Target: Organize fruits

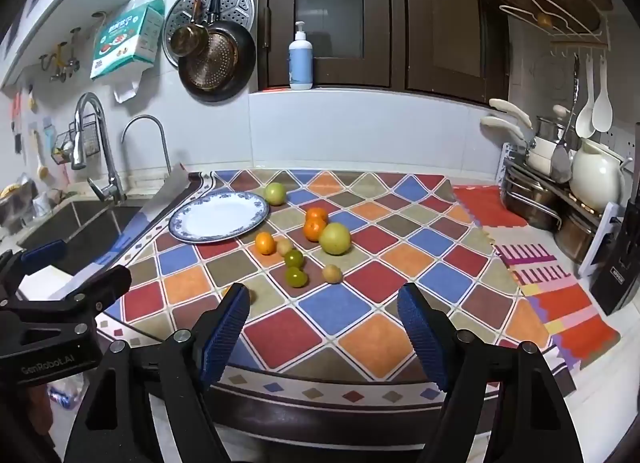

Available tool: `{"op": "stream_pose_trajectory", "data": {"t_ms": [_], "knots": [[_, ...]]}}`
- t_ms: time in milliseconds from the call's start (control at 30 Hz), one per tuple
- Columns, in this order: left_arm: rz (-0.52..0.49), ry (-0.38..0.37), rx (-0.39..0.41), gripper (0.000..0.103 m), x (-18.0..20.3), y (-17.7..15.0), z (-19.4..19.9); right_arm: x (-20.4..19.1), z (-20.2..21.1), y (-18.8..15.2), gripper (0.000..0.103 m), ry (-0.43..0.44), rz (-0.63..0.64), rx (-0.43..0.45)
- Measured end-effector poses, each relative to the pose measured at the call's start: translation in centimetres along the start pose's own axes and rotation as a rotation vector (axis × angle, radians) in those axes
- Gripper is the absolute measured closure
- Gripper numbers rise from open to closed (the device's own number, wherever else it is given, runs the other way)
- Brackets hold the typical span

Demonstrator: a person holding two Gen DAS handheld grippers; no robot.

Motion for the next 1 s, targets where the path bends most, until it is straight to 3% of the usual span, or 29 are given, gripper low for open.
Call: {"op": "stream_pose_trajectory", "data": {"t_ms": [267, 367, 1000], "knots": [[-0.010, -0.032, -0.012, 0.000, -0.7, 0.8, -0.2, 0.3, -0.1, -0.2, 0.022, 0.000, 0.002, 0.007], [0.009, 0.012, 0.004, 0.000, -1.0, 0.7, 0.7, -0.1, 0.2, -0.1, 0.022, -0.001, 0.002, 0.010], [0.011, 0.024, 0.027, 0.000, -0.8, 0.9, 1.7, -0.2, 0.4, 0.2, 0.022, 0.019, 0.002, 0.025]]}}
Point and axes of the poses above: each gripper's, at about its wrist camera, not at the fingertips, and z roughly against the way its jaws point, x to its right, y to its top, the point moved 6 cm from there along -z, roughly the way its jaws point, and after that the axes turned 4 degrees about -x, right-handed, at the moved point
